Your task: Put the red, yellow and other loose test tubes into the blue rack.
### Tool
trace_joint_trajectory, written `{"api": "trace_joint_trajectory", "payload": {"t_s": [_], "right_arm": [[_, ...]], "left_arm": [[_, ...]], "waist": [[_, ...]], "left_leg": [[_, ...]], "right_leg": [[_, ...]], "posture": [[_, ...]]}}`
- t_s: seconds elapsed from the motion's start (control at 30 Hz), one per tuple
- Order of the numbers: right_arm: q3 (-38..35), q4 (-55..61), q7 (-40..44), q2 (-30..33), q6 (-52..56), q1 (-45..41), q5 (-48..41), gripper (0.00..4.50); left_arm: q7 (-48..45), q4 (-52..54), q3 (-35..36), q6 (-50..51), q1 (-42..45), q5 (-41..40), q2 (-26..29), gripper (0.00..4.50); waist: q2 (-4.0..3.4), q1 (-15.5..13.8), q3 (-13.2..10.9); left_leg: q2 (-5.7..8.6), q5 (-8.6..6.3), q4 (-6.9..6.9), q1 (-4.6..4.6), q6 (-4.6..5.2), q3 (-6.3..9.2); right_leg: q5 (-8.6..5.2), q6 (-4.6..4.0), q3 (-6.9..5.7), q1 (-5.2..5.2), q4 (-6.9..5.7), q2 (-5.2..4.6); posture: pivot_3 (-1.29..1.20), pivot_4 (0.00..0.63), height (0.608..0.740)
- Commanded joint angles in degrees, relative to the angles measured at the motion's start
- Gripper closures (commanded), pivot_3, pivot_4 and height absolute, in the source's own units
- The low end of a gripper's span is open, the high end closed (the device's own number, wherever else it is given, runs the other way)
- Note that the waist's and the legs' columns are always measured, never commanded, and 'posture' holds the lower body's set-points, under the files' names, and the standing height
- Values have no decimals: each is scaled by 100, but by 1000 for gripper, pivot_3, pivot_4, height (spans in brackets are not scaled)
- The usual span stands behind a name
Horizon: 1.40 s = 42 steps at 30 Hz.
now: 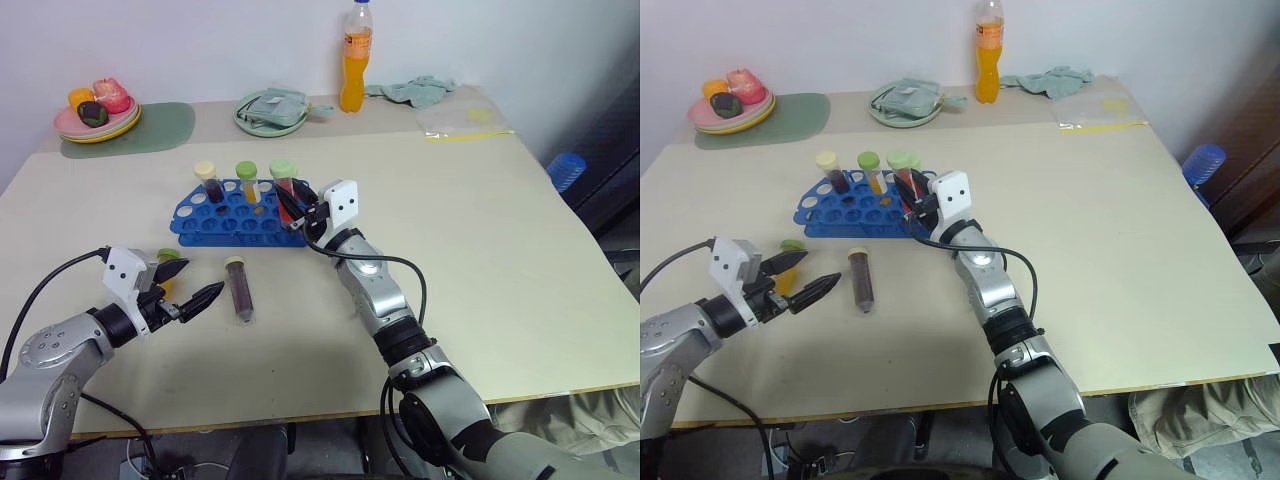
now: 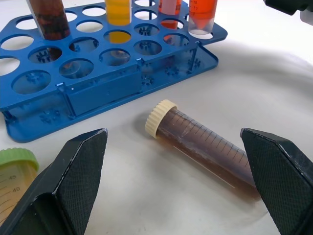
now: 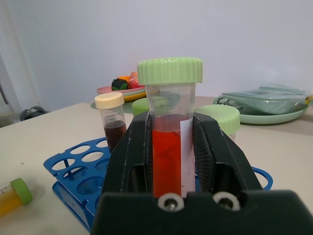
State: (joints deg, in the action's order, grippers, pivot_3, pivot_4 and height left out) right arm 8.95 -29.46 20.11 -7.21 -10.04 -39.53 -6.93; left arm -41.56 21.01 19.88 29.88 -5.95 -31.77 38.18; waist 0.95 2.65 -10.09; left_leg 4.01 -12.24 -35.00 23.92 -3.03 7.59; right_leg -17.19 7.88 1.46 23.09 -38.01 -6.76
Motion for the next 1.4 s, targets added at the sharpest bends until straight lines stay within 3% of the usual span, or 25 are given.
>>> {"api": "trace_joint_trajectory", "payload": {"t_s": [0.03, 1.4], "right_arm": [[-6, -24, 45, -84, -12, -47, 39, 3733], [-23, 214, 153, -54, 139, 222, 44, 3733]], "left_arm": [[0, 171, 23, -44, 44, -23, 46, 0], [-17, 36, -35, -125, 87, 22, 49, 0]], "waist": [[0, 0, 0], [-2, -1, 0]], "left_leg": [[0, 0, 0, 0, 0, 0], [0, 0, 0, -1, 0, -1]], "right_leg": [[0, 0, 0, 0, 0, 0], [0, 0, 1, 0, -1, 0]], "posture": [[0, 150, 740], [0, 150, 740]]}}
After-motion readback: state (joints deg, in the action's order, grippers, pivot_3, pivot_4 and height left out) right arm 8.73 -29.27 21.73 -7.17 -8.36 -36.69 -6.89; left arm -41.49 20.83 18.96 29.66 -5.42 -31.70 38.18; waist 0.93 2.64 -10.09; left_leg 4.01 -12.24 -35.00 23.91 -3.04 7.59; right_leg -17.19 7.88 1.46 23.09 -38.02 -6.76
